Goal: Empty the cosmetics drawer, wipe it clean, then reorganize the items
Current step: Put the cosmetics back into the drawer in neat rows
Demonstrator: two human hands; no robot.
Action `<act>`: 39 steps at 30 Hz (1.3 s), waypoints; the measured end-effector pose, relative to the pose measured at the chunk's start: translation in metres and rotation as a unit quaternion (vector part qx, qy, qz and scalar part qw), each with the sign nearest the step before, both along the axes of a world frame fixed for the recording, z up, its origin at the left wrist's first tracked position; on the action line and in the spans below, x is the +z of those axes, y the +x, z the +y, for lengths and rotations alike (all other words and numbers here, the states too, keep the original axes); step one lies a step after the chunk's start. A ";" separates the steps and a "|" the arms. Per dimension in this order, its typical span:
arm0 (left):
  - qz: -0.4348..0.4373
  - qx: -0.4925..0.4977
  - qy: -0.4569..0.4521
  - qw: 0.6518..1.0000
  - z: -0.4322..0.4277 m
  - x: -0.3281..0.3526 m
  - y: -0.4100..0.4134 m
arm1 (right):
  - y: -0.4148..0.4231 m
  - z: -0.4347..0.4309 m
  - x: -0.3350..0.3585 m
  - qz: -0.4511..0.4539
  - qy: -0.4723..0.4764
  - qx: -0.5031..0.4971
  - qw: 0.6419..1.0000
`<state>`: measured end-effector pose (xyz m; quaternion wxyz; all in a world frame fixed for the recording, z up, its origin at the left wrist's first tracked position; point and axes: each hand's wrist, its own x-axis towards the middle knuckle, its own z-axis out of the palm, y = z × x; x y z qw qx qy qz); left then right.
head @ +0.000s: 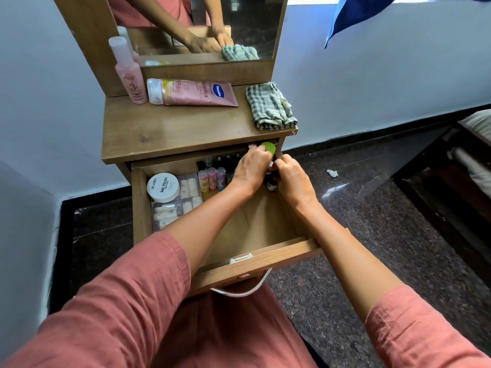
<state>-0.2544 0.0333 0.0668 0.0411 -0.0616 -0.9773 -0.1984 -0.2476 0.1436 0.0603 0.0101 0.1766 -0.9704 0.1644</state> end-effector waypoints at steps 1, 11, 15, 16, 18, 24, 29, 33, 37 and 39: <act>0.000 0.001 0.004 1.000 0.000 0.000 0.001 | 0.000 0.000 0.000 -0.002 -0.001 0.000 1.000; 0.022 0.009 0.047 0.999 -0.011 0.007 0.012 | 0.004 0.000 0.004 -0.033 -0.031 -0.016 0.999; 0.031 0.018 0.060 0.998 -0.016 0.007 0.019 | 0.005 0.001 0.008 -0.032 -0.066 -0.036 0.997; 0.036 0.020 0.063 0.997 -0.018 0.007 0.021 | 0.005 0.001 0.009 -0.029 -0.068 -0.040 0.996; 0.044 0.023 0.068 0.996 -0.022 0.006 0.026 | 0.007 0.001 0.010 -0.022 -0.069 -0.047 0.996; 0.076 0.030 0.082 0.993 -0.038 0.010 0.034 | 0.007 -0.011 0.016 0.024 -0.055 -0.052 0.997; 0.122 0.051 0.115 0.984 -0.058 0.025 0.035 | 0.002 -0.039 0.036 0.057 -0.157 -0.020 0.986; 0.169 0.115 0.144 0.968 -0.085 0.041 0.029 | -0.012 -0.070 0.057 0.039 -0.214 -0.006 0.976; 0.193 0.220 0.186 0.938 -0.118 0.057 0.015 | -0.035 -0.098 0.075 0.012 -0.249 -0.016 0.968; 0.187 0.266 0.197 0.925 -0.133 0.059 0.007 | -0.048 -0.109 0.080 -0.005 -0.255 -0.033 0.966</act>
